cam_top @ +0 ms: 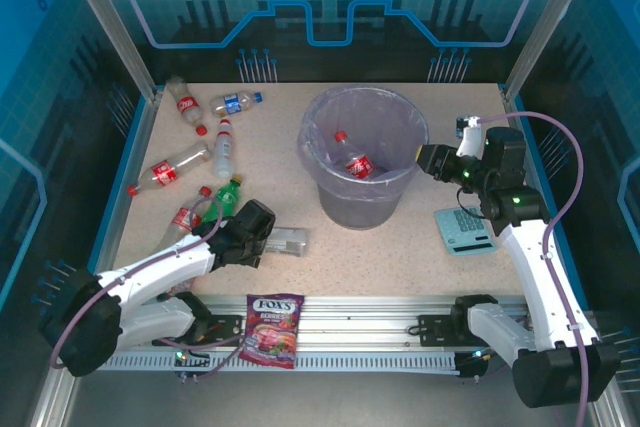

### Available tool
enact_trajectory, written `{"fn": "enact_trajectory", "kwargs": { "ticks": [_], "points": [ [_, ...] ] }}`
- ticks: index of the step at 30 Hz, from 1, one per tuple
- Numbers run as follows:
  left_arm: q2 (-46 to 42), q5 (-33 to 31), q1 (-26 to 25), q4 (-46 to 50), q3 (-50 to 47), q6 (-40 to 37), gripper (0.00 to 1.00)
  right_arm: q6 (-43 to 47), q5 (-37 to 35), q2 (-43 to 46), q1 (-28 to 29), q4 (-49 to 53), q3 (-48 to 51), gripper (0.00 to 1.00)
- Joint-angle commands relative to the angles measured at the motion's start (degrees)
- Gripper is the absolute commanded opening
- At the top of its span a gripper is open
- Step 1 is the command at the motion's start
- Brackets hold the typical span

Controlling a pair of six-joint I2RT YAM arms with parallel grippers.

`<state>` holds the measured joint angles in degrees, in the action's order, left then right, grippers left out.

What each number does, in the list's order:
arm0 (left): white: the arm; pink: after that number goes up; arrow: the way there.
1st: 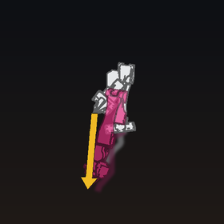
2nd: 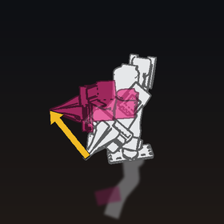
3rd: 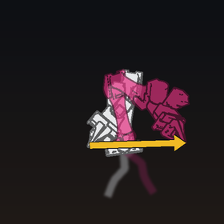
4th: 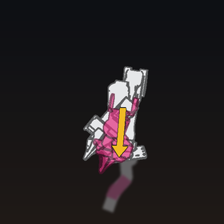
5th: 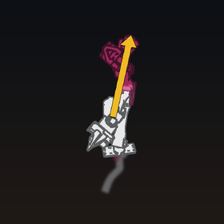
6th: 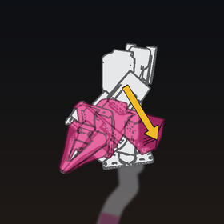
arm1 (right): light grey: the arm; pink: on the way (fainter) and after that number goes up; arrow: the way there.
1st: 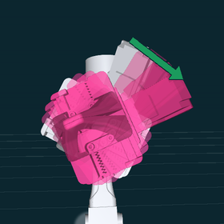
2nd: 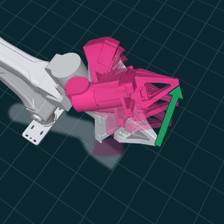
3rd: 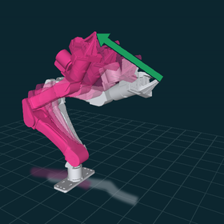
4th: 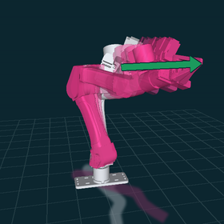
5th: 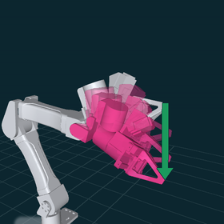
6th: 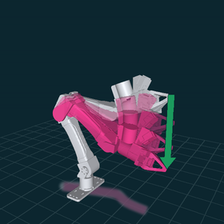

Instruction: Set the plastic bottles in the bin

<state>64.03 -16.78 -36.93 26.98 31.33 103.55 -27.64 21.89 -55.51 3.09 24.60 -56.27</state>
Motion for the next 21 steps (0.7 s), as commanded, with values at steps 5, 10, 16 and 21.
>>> {"fn": "enact_trajectory", "kwargs": {
  "ticks": [5,10,16,21],
  "points": [
    [-1.79,-3.71,-0.57,1.06,2.39,-4.39,0.58,1.99,-0.23,-1.10,0.85,6.65,-6.19,0.53],
    [-4.15,-5.40,-0.57,0.69,3.21,-7.72,0.58,1.93,-1.74,-0.85,0.65,10.34,-9.81,0.60],
    [-5.60,-4.89,-0.58,-2.29,3.68,-10.69,0.58,-8.77,-6.94,3.66,1.66,3.74,-5.05,0.65],
    [-9.26,-10.26,-0.15,4.79,9.10,-18.85,0.56,-16.30,-13.12,9.75,3.74,-9.27,5.42,0.67]
  ]
}}
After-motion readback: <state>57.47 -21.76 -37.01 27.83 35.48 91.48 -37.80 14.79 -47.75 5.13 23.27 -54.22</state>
